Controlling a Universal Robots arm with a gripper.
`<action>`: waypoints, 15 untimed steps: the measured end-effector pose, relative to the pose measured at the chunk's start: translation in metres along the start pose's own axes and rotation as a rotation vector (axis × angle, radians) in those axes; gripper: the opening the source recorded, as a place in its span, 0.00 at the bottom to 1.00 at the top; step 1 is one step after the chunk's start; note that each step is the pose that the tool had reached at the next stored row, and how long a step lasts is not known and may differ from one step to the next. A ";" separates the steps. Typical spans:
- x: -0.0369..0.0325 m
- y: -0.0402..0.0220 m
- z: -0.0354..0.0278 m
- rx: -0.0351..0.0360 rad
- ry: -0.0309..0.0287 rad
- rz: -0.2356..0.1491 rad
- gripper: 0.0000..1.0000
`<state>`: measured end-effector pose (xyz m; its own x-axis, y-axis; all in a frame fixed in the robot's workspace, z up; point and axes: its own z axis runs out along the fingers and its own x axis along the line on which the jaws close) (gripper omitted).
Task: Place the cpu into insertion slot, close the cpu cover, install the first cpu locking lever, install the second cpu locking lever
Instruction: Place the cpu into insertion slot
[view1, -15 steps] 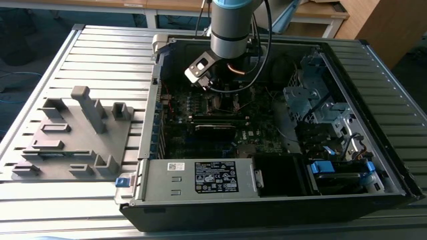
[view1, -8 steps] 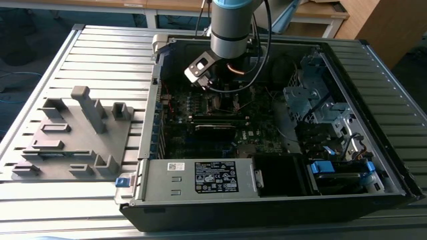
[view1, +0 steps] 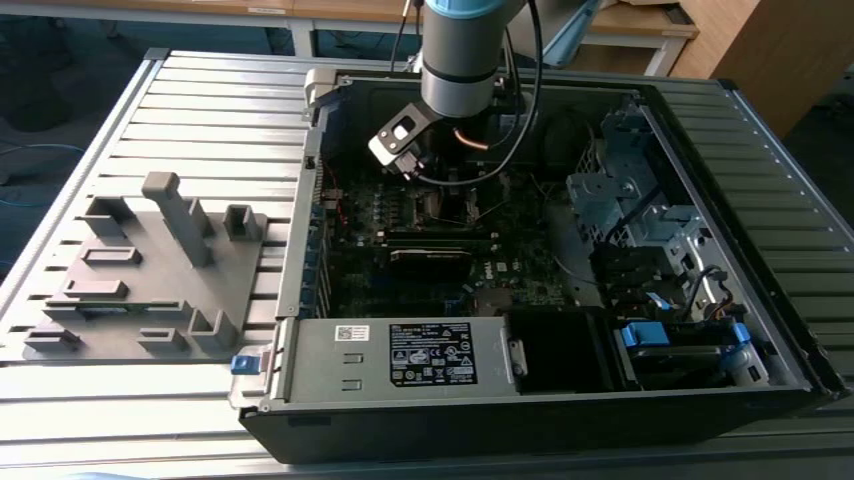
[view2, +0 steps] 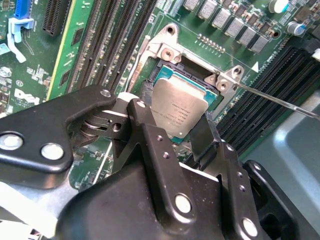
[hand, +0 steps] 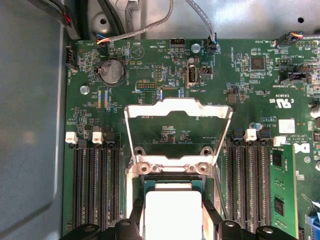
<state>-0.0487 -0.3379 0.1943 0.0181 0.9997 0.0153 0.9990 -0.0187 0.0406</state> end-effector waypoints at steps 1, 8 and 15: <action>0.0000 0.0000 0.0002 0.0000 0.0000 0.001 0.54; 0.0000 0.0004 0.0013 -0.0003 0.0001 0.003 0.54; 0.0000 0.0003 0.0023 0.0000 -0.0003 0.004 0.54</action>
<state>-0.0483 -0.3379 0.1921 0.0220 0.9996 0.0152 0.9989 -0.0226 0.0406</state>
